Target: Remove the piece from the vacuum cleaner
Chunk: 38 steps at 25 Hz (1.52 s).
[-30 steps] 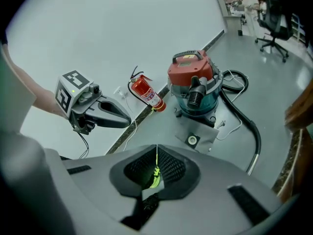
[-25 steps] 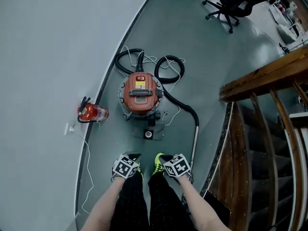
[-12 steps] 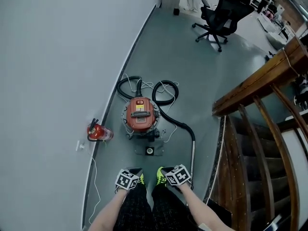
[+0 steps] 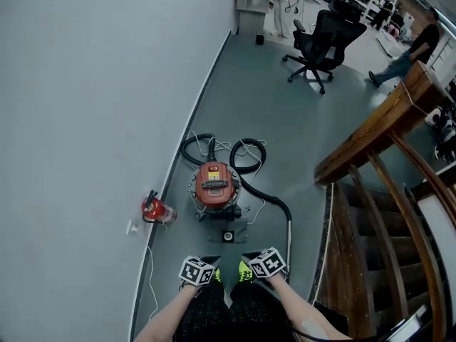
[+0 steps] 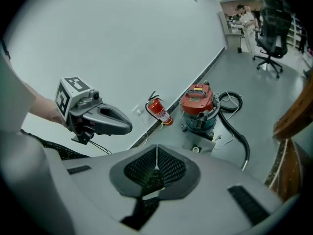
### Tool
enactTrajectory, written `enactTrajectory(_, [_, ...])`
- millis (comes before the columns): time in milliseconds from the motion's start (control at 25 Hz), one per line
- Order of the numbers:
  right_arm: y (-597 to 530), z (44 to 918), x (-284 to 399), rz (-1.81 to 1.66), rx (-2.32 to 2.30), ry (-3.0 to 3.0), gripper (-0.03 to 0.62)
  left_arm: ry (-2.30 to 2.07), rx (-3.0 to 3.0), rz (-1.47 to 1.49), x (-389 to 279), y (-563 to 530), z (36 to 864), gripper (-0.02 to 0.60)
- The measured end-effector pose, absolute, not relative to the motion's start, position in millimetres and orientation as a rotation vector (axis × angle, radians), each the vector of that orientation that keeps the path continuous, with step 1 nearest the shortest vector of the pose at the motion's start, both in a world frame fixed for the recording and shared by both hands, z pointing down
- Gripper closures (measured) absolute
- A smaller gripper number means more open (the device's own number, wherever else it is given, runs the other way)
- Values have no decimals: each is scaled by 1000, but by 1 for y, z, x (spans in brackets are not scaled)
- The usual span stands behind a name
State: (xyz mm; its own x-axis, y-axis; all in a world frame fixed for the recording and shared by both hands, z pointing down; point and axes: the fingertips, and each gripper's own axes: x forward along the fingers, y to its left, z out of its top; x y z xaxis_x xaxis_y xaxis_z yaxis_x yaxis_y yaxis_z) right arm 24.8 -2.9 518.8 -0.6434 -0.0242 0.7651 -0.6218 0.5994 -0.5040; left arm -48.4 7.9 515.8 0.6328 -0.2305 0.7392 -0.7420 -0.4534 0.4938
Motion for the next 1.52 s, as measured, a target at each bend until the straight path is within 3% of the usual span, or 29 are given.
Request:
enactTrajectory(960, [2,478,-8,954,609,-2157,574,-807,2042,634,-84,13,470,572])
enactTrajectory(1520, [51,458,19,998,588,-2234,574,-964,1952,600,-91,74,464,572])
